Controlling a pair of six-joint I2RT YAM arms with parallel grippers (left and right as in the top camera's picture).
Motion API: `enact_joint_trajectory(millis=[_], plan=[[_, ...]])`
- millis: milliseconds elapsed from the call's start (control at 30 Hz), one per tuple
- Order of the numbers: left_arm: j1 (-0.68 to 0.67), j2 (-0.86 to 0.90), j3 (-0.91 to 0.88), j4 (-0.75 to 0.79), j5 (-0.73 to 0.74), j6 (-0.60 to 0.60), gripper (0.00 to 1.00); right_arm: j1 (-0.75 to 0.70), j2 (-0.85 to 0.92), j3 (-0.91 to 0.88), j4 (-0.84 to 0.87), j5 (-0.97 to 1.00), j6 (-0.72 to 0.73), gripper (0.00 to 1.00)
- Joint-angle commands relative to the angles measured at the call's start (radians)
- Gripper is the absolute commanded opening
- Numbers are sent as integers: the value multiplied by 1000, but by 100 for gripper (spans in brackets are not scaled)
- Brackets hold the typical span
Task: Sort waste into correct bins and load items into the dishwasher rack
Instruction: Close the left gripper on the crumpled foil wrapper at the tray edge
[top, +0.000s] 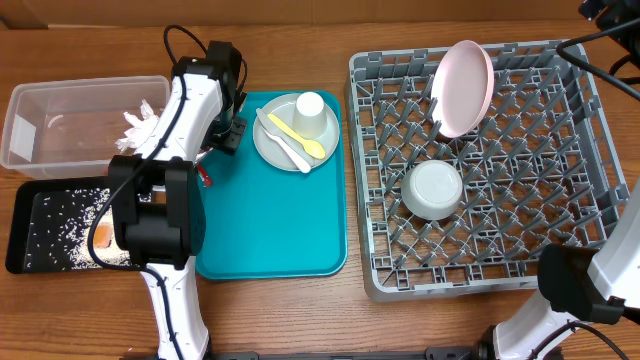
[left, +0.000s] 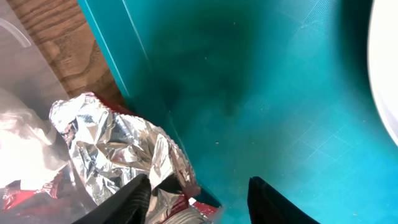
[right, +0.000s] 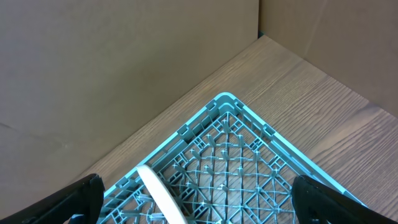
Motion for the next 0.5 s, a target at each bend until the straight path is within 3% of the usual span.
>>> enact_joint_trajectory(millis=[0,200,467], plan=[[11,11,-10,1,4,5,48,-2,0,-3,5,10,5,100],[11,11,-10,0,0,4,42,-2,0,-3,5,10,5,100],[11,11,-10,3,-1,5,40,-2,0,-3,5,10,5,100]])
